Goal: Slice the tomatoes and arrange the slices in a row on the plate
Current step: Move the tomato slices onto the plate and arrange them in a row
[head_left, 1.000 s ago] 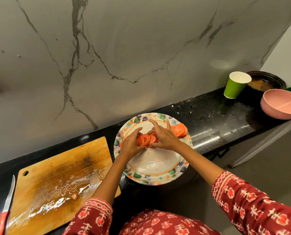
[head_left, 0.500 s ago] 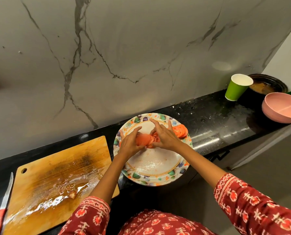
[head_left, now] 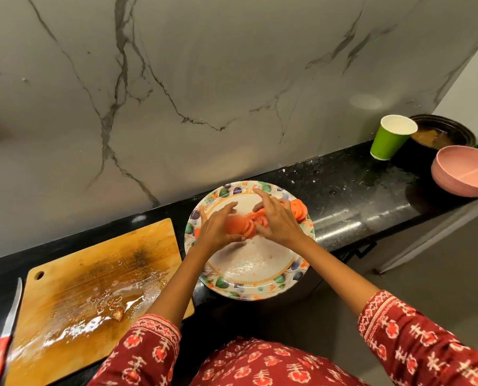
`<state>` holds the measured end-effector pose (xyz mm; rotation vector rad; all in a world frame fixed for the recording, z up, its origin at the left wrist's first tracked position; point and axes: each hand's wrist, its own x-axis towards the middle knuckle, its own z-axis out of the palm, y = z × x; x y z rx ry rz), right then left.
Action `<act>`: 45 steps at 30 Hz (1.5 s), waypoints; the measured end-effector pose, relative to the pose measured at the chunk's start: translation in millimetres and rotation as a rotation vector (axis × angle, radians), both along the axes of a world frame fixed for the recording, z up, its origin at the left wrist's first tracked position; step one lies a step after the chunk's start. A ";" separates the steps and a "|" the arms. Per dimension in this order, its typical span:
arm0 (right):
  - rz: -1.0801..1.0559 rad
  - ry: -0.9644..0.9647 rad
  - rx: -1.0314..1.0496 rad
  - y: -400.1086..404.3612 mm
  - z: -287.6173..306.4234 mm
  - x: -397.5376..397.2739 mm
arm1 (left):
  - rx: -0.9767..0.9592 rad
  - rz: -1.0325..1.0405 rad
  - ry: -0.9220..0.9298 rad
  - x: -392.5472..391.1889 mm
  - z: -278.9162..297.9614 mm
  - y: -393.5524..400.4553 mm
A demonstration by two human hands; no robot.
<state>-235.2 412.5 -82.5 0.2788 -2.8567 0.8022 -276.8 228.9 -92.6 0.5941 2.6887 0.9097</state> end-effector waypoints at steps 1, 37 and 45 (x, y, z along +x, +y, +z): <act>-0.018 0.022 -0.013 0.9 0.0 -0.2 | -0.015 -0.020 -0.001 0.1 4.0 3.1; 0.027 0.005 0.089 14.1 -11.7 3.8 | -0.240 -0.129 0.160 6.1 9.3 18.1; 0.049 0.099 0.130 10.7 -13.0 6.3 | -0.179 -0.127 0.180 9.3 8.1 17.0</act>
